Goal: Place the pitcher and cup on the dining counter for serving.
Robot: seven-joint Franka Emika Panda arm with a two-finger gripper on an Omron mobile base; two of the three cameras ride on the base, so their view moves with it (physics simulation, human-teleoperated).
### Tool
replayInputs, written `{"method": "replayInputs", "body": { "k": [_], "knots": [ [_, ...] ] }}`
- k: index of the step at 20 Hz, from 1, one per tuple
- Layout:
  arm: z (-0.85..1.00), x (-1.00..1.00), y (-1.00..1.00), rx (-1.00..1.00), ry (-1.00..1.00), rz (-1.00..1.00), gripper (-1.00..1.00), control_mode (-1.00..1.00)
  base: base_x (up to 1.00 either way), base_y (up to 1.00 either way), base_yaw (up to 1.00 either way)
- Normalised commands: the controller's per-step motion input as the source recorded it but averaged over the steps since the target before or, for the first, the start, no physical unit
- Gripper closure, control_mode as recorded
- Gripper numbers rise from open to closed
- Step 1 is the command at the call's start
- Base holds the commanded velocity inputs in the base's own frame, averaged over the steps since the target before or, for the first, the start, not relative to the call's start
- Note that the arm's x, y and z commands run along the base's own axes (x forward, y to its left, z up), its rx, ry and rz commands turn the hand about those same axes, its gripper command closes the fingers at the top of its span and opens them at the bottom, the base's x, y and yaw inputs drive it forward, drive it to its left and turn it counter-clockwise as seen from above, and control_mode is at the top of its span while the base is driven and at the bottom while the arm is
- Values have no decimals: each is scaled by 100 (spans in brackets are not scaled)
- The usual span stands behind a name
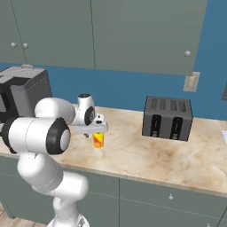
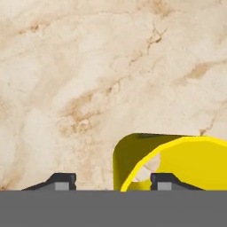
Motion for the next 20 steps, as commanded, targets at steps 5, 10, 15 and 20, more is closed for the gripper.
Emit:
{"method": "replayInputs", "body": {
  "k": [5, 10, 15, 20],
  "knots": [
    [0, 0, 0, 0, 0, 0, 100, -100, 0, 0, 0],
    [6, -2, 0, 0, -8, 0, 100, -100, 0, 0, 0],
    [47, -16, 0, 0, -20, 0, 100, -100, 0, 0, 0],
    [66, -20, 0, 0, -25, -1, 100, -100, 0, 0, 0]
  ]
}}
